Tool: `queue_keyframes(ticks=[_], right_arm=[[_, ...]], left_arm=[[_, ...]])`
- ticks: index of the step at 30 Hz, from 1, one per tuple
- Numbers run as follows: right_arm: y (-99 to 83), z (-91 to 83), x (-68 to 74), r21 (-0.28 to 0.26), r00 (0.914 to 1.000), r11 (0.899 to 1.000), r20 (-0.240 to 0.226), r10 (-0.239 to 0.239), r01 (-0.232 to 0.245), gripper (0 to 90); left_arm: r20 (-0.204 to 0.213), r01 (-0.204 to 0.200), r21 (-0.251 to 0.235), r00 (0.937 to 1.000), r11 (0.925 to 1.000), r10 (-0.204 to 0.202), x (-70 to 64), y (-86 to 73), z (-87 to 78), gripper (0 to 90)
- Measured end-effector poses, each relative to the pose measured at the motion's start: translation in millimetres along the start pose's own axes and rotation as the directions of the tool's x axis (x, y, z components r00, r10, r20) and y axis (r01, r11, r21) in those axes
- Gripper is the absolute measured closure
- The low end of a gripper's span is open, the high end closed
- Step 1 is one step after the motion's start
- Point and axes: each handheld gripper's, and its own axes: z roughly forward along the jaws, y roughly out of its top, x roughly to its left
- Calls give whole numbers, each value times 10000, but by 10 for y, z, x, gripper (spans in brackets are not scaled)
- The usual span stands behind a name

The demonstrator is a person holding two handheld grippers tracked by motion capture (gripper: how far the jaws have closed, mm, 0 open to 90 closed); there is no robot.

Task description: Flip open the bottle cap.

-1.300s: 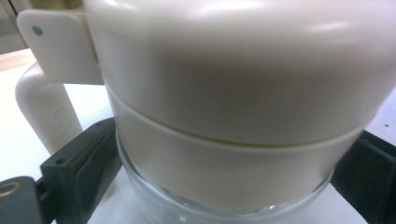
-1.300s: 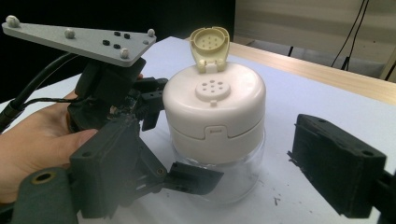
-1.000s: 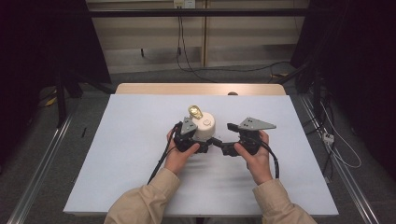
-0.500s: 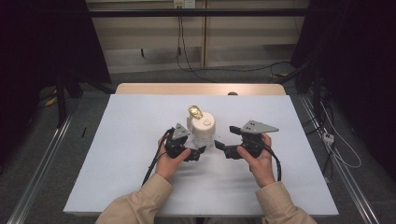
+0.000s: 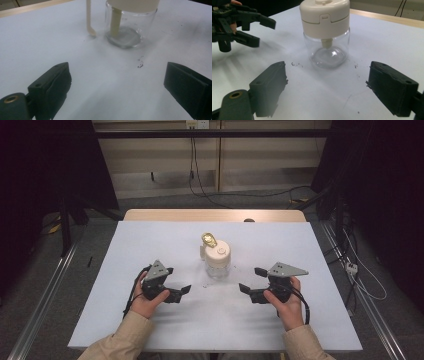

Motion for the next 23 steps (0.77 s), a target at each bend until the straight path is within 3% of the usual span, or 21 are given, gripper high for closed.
queue_keyframes(ticks=[8,23], right_arm=[[-137,-123,-2,124,9999,9999,134,-4,2,137],[-327,-275,-32,386,9994,9991,317,156,-168,135]], left_arm=[[-88,111,-244,9999,9996,-113,130,-124,-281,66],[-97,228,-459,9997,9987,-232,219,-267,-507,63]])
